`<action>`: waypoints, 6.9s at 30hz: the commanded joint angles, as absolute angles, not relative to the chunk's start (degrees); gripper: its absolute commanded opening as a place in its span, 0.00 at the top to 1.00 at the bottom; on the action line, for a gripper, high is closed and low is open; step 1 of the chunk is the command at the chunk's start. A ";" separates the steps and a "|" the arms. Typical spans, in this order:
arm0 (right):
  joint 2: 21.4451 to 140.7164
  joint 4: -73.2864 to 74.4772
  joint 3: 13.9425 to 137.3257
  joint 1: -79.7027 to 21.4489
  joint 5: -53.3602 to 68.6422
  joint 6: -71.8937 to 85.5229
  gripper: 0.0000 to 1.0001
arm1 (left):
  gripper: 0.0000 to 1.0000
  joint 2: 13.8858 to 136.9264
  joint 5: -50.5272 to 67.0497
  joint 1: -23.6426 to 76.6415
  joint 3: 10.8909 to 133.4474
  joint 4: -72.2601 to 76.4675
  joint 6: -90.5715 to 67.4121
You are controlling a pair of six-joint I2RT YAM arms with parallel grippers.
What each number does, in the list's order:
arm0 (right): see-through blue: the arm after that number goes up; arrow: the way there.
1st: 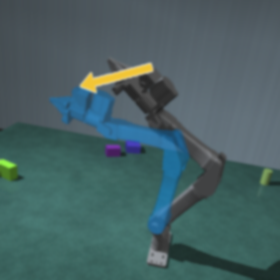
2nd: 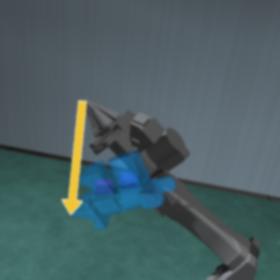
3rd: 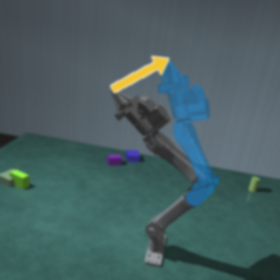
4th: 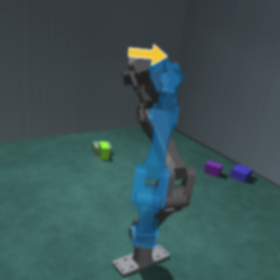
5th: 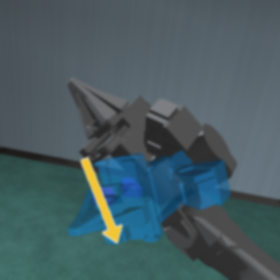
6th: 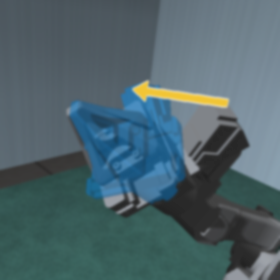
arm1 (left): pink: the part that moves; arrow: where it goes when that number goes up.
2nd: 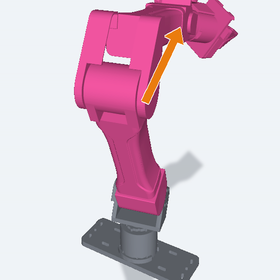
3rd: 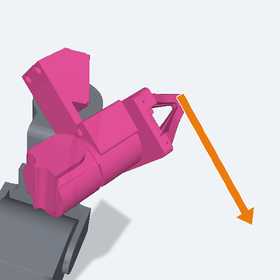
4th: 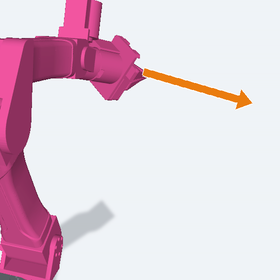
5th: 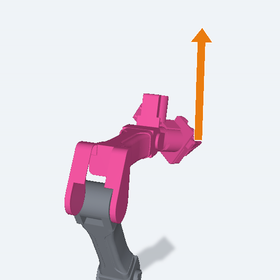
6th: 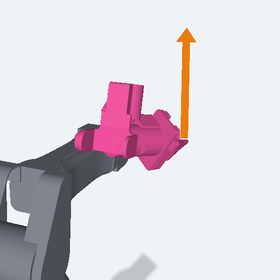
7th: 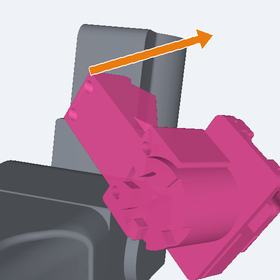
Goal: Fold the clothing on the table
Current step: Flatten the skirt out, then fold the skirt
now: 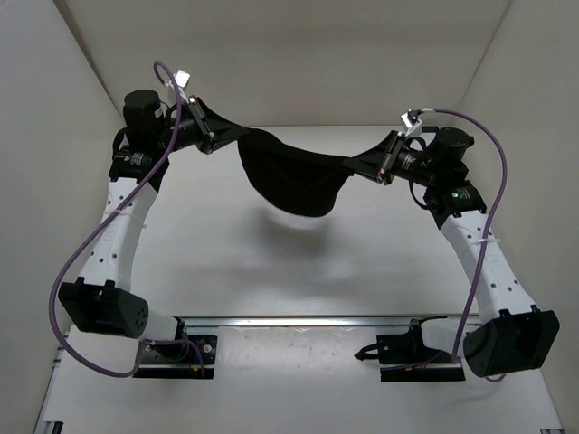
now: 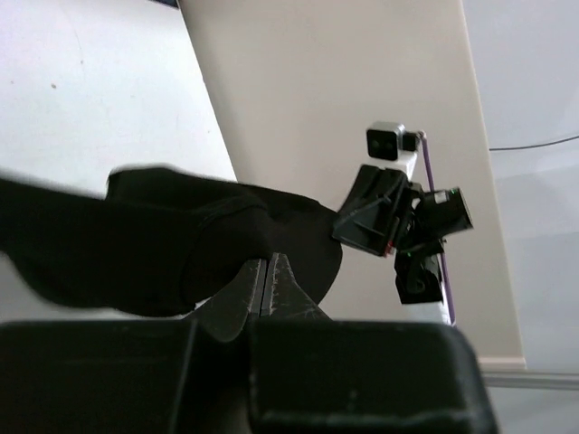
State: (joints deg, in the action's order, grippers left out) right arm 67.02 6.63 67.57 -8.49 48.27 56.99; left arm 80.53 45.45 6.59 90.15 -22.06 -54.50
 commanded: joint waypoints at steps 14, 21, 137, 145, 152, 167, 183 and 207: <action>93.08 18.18 95.63 -11.69 52.21 42.11 1.00 | 1.00 106.61 46.93 3.69 125.24 -34.89 -49.48; 83.25 11.42 68.84 -8.18 52.91 43.16 1.00 | 0.99 95.74 38.43 10.18 104.93 -39.82 -37.99; 79.00 25.48 63.73 -9.23 33.58 30.77 1.00 | 1.00 99.48 21.45 18.64 85.06 -27.28 -38.77; 76.13 26.81 79.28 -8.34 34.45 33.49 1.00 | 1.00 96.87 22.66 14.69 108.73 -39.64 -39.89; 69.43 24.87 78.75 -7.66 34.88 37.87 1.00 | 1.00 90.26 26.36 12.22 104.77 -37.70 -42.36; 91.22 27.94 101.06 -6.59 41.32 32.79 1.00 | 1.00 108.99 32.17 7.91 128.67 -44.21 -42.27; 77.18 27.42 48.29 -2.82 36.65 35.51 0.86 | 0.72 81.58 30.75 21.01 49.77 -20.07 -41.57; 77.87 32.62 34.89 -20.22 11.95 31.73 0.60 | 0.43 77.95 21.10 29.00 29.97 -11.44 -46.40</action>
State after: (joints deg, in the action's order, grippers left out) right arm 76.77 34.79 36.47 -19.20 15.53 31.99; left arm 76.99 23.14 27.92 30.33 -15.38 -45.54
